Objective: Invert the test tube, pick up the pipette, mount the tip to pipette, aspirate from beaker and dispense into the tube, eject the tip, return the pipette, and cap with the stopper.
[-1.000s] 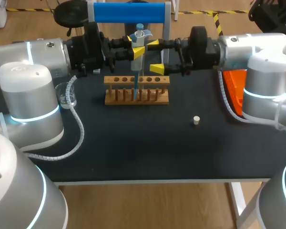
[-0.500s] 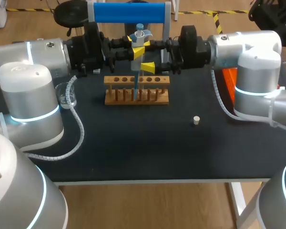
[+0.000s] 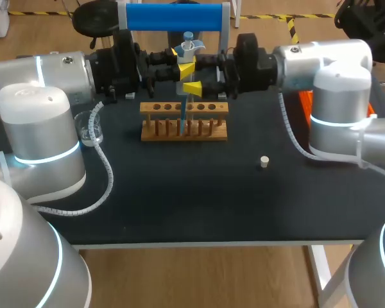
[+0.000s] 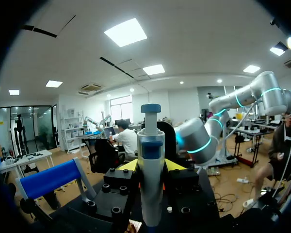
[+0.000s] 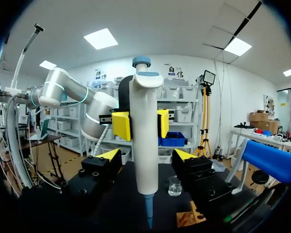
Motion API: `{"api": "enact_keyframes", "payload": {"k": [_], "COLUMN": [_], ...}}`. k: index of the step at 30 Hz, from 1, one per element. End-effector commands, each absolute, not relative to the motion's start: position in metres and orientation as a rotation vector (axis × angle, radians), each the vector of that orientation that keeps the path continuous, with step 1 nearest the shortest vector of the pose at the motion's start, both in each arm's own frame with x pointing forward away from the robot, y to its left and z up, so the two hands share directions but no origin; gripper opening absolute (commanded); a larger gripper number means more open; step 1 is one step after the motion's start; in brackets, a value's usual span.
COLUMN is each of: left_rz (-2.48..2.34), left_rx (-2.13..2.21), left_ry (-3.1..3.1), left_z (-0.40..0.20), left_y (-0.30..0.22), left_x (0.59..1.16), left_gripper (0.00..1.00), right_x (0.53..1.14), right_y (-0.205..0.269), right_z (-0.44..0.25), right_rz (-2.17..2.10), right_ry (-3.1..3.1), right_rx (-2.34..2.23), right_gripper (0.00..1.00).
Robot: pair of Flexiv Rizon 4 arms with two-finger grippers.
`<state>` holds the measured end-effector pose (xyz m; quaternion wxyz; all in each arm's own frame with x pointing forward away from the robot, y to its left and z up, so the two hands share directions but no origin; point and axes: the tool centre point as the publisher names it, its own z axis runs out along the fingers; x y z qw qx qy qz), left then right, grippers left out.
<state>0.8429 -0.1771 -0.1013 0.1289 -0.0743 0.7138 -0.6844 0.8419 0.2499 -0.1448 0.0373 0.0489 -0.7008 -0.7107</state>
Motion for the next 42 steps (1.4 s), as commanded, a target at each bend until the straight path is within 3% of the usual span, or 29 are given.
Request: {"api": "enact_keyframes", "payload": {"k": [1,30,33,36,42], "left_rz": [-1.992,-1.992,-1.992,-1.992,-1.992], "left_rx": [-0.215,-0.215,-0.215,-0.215,-0.215], "left_ry": [2.071,2.071,2.071,2.071,2.071], "left_z": [-0.1017,-0.1017,-0.1017,-0.1017,-0.1017], "left_y": [-0.1767,-0.1767,-0.1767,-0.1767,-0.1767], "left_x": [0.8424,0.8424,0.8424,0.8424,0.8424], "left_gripper": [0.00,0.00,0.00,0.00,0.00], "right_x": [0.8424,0.8393,0.8388,0.8384,0.8377], "right_y": [0.2545,0.2625,0.2624,0.2621,0.2615], "right_z": [-0.1457,-0.1425,-0.1421,-0.1416,-0.1410], "right_rz": [-2.186,-2.197,-2.198,-2.201,-2.206], "right_ry": [-2.152,-2.132,-2.130,-2.128,-2.118], "right_rx": [0.147,0.165,0.168,0.173,0.180], "right_gripper": [0.65,0.40,0.33,0.00,0.00]}}
